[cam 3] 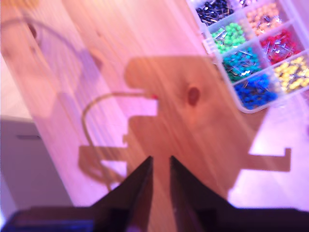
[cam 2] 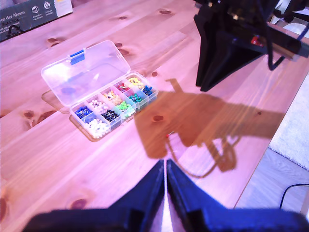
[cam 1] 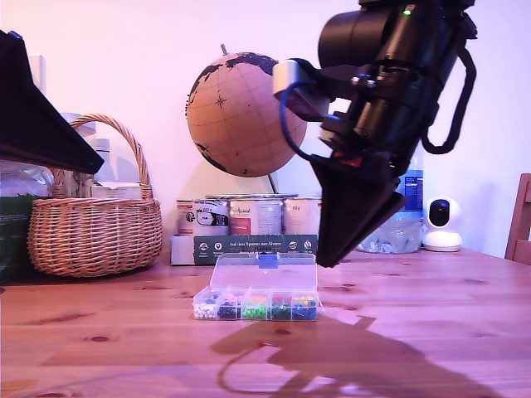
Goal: Sort the loose pins on the table into their correct compartments
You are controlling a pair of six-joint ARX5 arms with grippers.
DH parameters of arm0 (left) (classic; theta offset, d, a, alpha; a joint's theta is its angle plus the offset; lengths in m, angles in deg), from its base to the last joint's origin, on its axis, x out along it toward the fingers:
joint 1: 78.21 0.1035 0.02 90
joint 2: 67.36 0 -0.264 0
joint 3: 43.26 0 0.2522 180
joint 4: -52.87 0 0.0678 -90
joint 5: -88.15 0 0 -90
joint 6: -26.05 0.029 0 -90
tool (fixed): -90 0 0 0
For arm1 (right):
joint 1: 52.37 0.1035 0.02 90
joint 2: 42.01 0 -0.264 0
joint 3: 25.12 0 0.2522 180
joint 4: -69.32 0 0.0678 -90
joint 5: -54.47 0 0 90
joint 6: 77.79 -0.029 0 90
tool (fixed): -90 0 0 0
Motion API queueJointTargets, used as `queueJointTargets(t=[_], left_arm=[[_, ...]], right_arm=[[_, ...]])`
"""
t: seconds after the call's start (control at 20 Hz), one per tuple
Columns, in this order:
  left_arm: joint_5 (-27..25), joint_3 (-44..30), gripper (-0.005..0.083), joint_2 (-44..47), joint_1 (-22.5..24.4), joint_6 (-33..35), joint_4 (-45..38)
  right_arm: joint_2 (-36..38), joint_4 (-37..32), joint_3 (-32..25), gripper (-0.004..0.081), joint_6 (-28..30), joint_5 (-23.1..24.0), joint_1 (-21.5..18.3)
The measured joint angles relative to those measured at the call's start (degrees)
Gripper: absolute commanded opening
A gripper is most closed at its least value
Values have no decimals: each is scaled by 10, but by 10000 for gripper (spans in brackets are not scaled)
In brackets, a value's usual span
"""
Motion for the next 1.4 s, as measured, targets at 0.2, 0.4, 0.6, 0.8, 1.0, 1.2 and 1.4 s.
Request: queueJointTargets(t=[0.2,0.4,0.6,0.8,1.0,1.2,1.4], left_arm=[[0,0,-24,0,0,0,0],[1,0,-24,0,0,-1,0],[4,0,-24,0,-1,-13,2],[4,0,-24,0,-3,-13,2],[4,0,-24,0,-3,-13,1],[4,0,-24,0,-3,-13,0],[4,0,-24,0,-3,-13,0]], right_arm=[[-1,0,0,141,2,54,24],[-3,4,4,141,99,92,56],[-3,-2,12,142,152,122,72],[-3,-21,12,142,168,121,72],[-3,-21,12,141,169,122,80],[-3,-29,12,142,168,122,107],[-18,-36,12,142,154,122,113]])
